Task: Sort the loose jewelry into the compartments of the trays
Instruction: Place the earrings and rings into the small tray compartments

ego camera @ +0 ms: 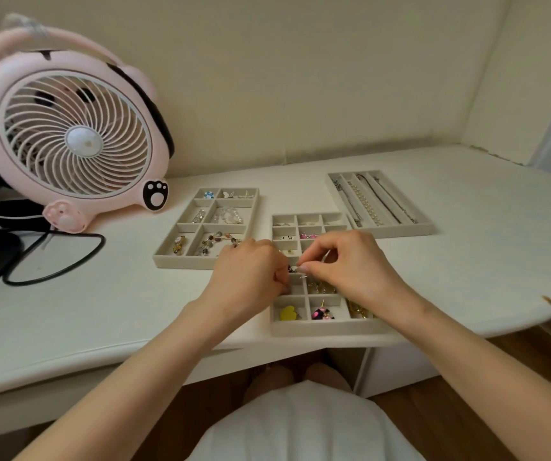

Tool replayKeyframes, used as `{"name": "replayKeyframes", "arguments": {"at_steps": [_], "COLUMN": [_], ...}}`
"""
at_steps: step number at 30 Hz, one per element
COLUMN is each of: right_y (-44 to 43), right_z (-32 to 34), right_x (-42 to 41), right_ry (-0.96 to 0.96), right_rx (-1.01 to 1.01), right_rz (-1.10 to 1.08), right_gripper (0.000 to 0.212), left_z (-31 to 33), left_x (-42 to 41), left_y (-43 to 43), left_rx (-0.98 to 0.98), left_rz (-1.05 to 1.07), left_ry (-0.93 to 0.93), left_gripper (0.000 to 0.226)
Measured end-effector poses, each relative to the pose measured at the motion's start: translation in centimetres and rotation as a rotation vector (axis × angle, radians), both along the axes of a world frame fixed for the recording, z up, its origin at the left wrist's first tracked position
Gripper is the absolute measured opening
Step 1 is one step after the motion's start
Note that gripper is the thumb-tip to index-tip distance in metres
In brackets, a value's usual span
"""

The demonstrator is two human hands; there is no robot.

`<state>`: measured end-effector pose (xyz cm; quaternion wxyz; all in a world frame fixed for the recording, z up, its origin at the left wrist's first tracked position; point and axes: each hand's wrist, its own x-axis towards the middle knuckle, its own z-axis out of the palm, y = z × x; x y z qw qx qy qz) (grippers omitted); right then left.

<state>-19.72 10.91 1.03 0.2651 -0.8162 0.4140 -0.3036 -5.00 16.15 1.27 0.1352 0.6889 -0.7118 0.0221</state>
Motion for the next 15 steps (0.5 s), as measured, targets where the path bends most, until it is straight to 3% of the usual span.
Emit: {"name": "replayKeyframes", "arguments": {"at_steps": [6, 11, 15], "right_y": [0.5, 1.1, 1.3], "right_z": [0.1, 0.2, 0.4], "right_x": [0.1, 0.6, 1.5], "right_ry": [0.046, 0.143, 0.245], "right_rx": [-0.038, -0.114, -0.174], "right_rz": [-0.022, -0.036, -0.047], "right_gripper": [0.007, 0.015, 0.016], "left_z": [0.5, 0.4, 1.0], "left_x": [-0.1, 1.1, 1.3], "left_y": [0.1, 0.7, 0.0], "left_rx": [0.015, -0.122, 0.018], "left_rz": [-0.001, 0.04, 0.06], "left_ry": [-0.082, 0.104, 0.06], "left_gripper": [0.017, 0.009, 0.023]}}
